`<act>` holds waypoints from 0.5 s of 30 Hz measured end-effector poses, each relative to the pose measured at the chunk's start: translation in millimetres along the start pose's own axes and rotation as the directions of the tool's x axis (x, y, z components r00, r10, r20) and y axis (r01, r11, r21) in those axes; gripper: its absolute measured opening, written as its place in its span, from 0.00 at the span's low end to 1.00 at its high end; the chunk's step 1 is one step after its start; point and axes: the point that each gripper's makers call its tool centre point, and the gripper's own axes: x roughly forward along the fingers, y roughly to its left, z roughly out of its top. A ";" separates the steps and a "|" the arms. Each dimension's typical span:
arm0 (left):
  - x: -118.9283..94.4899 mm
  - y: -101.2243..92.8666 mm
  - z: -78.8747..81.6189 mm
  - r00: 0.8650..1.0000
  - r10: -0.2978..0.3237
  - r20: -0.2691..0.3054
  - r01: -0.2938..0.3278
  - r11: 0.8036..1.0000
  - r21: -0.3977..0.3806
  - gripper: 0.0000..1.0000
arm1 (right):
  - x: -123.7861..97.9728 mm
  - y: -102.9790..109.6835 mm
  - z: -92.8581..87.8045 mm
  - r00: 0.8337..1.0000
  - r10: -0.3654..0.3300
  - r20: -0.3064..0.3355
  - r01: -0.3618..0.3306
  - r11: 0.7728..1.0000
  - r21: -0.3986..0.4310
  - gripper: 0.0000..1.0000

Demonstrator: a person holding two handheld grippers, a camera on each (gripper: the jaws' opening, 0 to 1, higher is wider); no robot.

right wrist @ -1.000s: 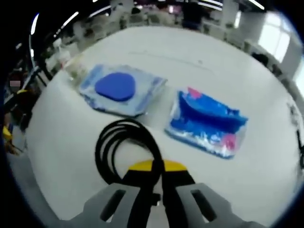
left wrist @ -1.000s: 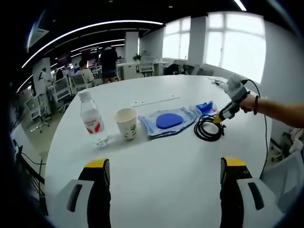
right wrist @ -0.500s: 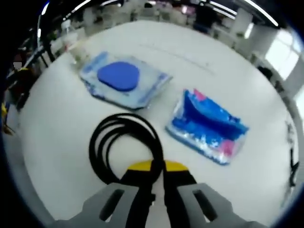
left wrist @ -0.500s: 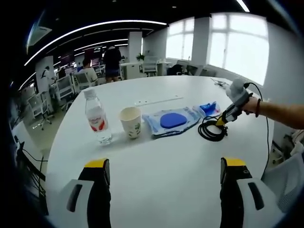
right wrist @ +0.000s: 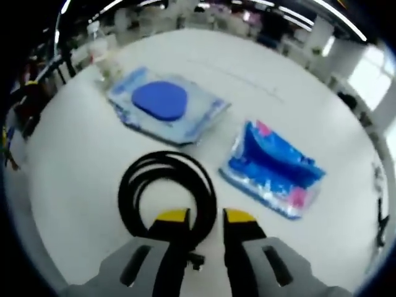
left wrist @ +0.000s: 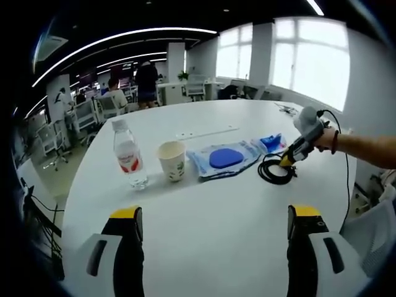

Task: Arrange the tabletop items into an orderly group along one side of the table until the central work area is clear of visible clutter.

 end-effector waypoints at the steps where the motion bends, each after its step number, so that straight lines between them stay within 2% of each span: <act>1: -0.2 0.3 -0.1 1.000 0.001 -0.001 -0.001 1.000 -0.001 0.98 | -0.8 0.8 2.0 1.000 0.008 0.015 -0.008 1.000 0.024 0.21; 3: -0.7 1.3 0.1 1.000 0.003 0.000 -0.003 1.000 -0.001 0.98 | -3.0 3.8 5.5 0.998 0.035 0.043 -0.039 0.996 0.082 0.23; 8: -2.2 1.7 2.9 1.000 0.002 0.007 -0.002 1.000 -0.002 0.98 | -10.4 1.1 8.0 0.997 0.029 0.077 -0.045 0.974 0.220 0.32; 9: -2.6 1.7 4.1 1.000 0.002 0.010 -0.002 1.000 -0.001 0.99 | -12.5 1.5 10.9 0.994 0.033 0.099 -0.056 0.969 0.239 0.35; 11: -2.9 1.6 5.0 1.000 0.000 0.012 0.000 1.000 -0.001 0.99 | -16.1 3.6 11.9 0.993 0.043 0.110 -0.070 0.965 0.254 0.42; 15: -3.4 1.3 6.9 1.000 -0.004 0.016 0.004 1.000 0.006 0.99 | -27.0 10.3 14.9 0.989 0.053 0.140 -0.089 0.960 0.264 0.50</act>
